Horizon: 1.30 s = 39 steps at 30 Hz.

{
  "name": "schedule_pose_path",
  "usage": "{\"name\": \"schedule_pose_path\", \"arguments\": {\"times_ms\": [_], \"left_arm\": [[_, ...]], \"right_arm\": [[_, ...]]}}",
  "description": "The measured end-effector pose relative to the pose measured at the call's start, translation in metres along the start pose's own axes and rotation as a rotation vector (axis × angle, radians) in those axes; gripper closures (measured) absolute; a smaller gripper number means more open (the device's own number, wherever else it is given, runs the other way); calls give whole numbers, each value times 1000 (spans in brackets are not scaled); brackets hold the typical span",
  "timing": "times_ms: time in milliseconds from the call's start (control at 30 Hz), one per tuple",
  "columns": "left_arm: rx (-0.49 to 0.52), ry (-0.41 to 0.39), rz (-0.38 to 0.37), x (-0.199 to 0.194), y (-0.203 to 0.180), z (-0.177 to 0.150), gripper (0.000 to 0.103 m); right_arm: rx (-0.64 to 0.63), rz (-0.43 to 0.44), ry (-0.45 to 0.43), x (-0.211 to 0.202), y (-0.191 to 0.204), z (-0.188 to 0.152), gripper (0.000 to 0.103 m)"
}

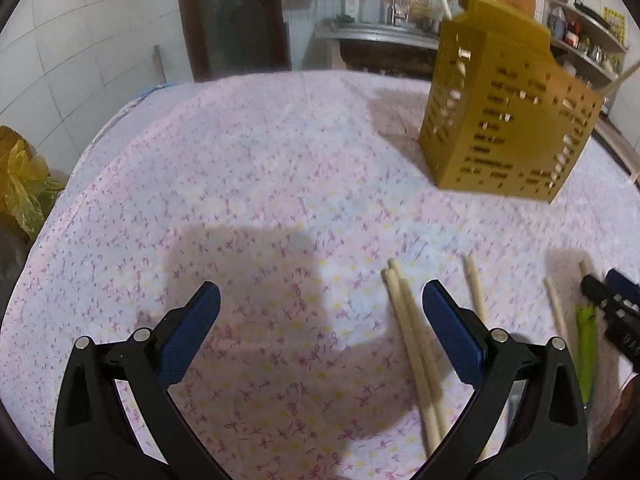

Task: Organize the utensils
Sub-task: 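Grasp another chopstick with the left tool while the right tool grasps one too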

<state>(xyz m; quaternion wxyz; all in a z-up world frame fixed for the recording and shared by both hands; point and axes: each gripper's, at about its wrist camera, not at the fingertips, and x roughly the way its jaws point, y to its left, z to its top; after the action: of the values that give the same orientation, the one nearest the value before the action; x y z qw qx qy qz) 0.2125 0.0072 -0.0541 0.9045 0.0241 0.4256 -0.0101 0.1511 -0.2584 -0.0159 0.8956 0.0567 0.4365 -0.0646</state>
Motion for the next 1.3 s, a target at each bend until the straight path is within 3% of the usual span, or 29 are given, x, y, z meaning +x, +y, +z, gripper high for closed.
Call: {"name": "schedule_pose_path", "arguments": {"times_ms": [1067,1200,1300], "left_arm": [[16,28,47,0,-2,-14,5],[-2,50,16,4,-5,-11,6],[0,63,-2,3,-11,-7,16]], "right_arm": [[14,-13,12,-2,-8,-7,43],[0,-35,21,-2,-4,-7,48],[-14,-36,35,-2,3,-5,60]]}}
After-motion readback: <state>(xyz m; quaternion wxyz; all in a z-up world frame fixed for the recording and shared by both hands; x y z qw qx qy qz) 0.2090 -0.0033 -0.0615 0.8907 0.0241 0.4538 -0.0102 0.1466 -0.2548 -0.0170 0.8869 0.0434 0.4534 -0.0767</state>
